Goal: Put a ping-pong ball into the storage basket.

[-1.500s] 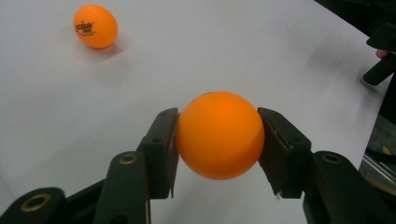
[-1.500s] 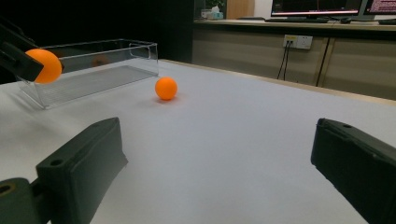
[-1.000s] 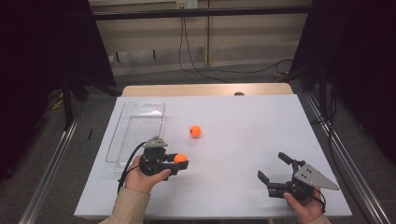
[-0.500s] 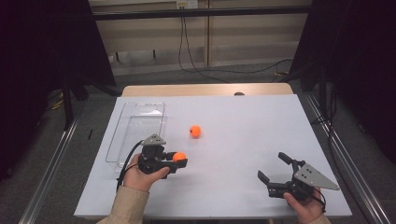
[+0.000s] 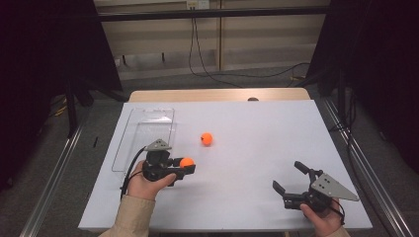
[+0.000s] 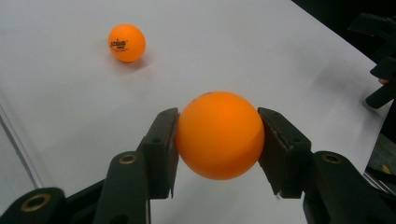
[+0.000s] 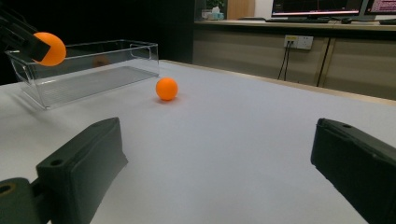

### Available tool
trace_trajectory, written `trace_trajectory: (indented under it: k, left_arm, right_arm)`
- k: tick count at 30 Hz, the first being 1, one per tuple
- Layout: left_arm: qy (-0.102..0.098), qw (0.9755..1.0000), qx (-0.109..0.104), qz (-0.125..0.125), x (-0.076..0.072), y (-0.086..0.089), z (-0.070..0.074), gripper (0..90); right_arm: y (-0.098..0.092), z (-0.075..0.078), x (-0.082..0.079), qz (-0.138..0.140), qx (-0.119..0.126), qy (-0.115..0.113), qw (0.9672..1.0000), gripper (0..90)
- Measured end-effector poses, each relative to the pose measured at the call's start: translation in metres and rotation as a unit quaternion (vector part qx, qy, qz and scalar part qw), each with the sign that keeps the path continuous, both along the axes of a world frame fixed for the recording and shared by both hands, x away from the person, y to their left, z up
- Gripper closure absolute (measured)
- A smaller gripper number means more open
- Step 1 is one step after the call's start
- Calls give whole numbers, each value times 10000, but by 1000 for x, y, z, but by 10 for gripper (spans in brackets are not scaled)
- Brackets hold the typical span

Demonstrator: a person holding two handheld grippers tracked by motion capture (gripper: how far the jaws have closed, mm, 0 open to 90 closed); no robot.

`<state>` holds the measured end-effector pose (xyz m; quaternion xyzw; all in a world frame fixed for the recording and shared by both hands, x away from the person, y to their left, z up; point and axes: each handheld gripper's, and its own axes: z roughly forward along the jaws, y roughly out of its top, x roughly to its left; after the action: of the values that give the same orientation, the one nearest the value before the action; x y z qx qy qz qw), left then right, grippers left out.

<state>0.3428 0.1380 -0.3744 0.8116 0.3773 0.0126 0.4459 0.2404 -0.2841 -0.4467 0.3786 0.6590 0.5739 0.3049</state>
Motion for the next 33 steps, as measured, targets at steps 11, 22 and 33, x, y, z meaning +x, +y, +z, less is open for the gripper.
trace_trajectory:
  k: [11, 22, 33]
  left_arm:
    - [-31, 9999, -23, 93, 3, 7, 5, 511]
    - [-20, 9999, -31, 155, 5, 7, 8, 511]
    - [-30, 9998, 17, 192, 8, 8, 10, 511]
  right_arm:
    - [0, 0, 0, 1, -1, -1, 10000, 21]
    - [0, 0, 0, 3, -8, -4, 10000, 21]
    - [0, 0, 0, -7, 6, -4, 10000, 21]
